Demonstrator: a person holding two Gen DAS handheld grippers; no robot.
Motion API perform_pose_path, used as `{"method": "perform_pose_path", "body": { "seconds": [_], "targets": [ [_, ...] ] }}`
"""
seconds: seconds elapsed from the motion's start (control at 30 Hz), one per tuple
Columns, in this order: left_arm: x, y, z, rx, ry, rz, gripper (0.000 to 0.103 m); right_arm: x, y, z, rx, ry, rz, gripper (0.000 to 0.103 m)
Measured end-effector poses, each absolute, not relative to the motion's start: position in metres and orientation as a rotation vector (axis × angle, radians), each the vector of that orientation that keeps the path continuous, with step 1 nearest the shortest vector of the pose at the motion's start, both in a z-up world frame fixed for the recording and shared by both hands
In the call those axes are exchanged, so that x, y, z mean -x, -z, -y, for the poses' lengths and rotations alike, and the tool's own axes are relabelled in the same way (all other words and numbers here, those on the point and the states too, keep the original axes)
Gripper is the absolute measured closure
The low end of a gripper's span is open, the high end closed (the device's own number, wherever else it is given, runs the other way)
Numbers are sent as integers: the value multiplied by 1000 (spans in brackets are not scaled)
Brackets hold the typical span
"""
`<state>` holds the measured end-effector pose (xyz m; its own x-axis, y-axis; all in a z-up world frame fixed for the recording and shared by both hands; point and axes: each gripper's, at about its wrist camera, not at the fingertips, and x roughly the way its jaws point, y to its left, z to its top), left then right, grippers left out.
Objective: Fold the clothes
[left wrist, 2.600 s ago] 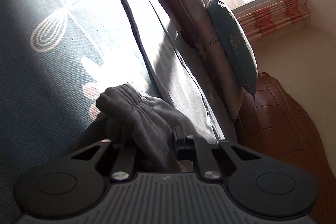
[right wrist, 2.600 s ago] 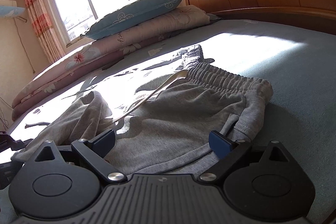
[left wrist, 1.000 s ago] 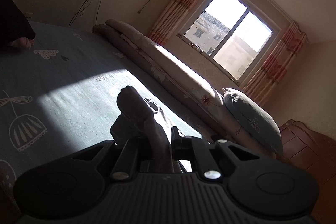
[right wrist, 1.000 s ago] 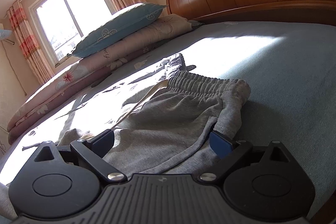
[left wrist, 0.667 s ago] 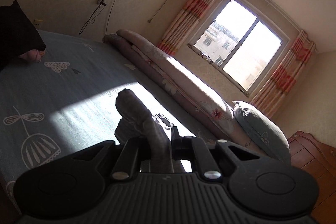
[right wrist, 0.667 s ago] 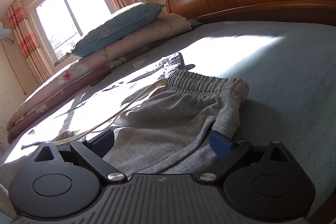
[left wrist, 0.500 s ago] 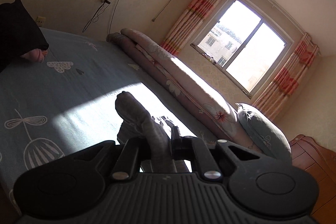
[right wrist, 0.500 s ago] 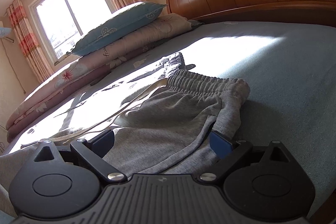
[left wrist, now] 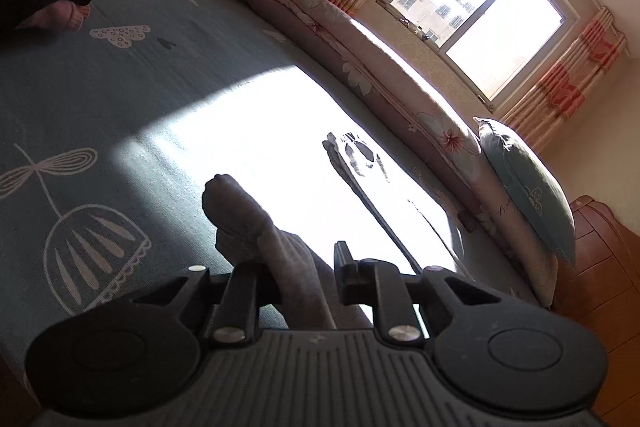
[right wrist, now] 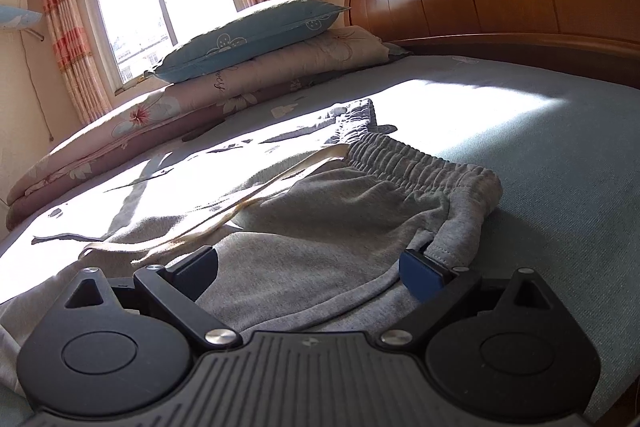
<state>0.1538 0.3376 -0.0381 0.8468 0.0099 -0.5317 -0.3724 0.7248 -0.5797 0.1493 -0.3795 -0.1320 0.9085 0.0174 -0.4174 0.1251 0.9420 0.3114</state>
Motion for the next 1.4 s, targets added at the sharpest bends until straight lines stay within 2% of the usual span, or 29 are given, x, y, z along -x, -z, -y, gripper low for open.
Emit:
{"method": "perform_pose_path", "body": {
  "seconds": [0.07, 0.4, 0.5, 0.77, 0.9, 0.93, 0.97, 1.0, 1.03, 1.2, 1.4],
  "targets": [
    [-158, 46, -343, 703, -222, -619, 76, -152, 132, 374, -319, 52, -434, 4],
    [-169, 47, -354, 551, -160, -885, 70, -163, 132, 342, -202, 21, -453, 4],
    [-175, 40, -353, 518, -105, -949, 63, -165, 132, 332, -156, 6, -452, 4],
    [-185, 22, -341, 283, -24, -1071, 63, -169, 130, 317, -107, -27, -446, 4],
    [-183, 15, -340, 197, 8, -1094, 62, -173, 130, 321, -142, -11, -447, 4],
    [-183, 14, -340, 164, -12, -1103, 58, -174, 130, 322, -149, -8, -446, 4],
    [-183, 13, -341, 130, -36, -1110, 52, -175, 130, 323, -155, -5, -446, 4],
    [-182, 13, -343, 93, -83, -1110, 34, -175, 130, 323, -156, -5, -446, 4],
    [-181, 12, -345, 55, -131, -1110, 27, -176, 130, 322, -152, -5, -445, 4],
    [-166, 10, -377, 136, -287, -1051, 27, -177, 129, 313, -104, -19, -440, 4],
    [-139, 13, -369, 287, -270, -930, 27, -176, 117, 299, -89, -90, -479, 4]
  ]
}}
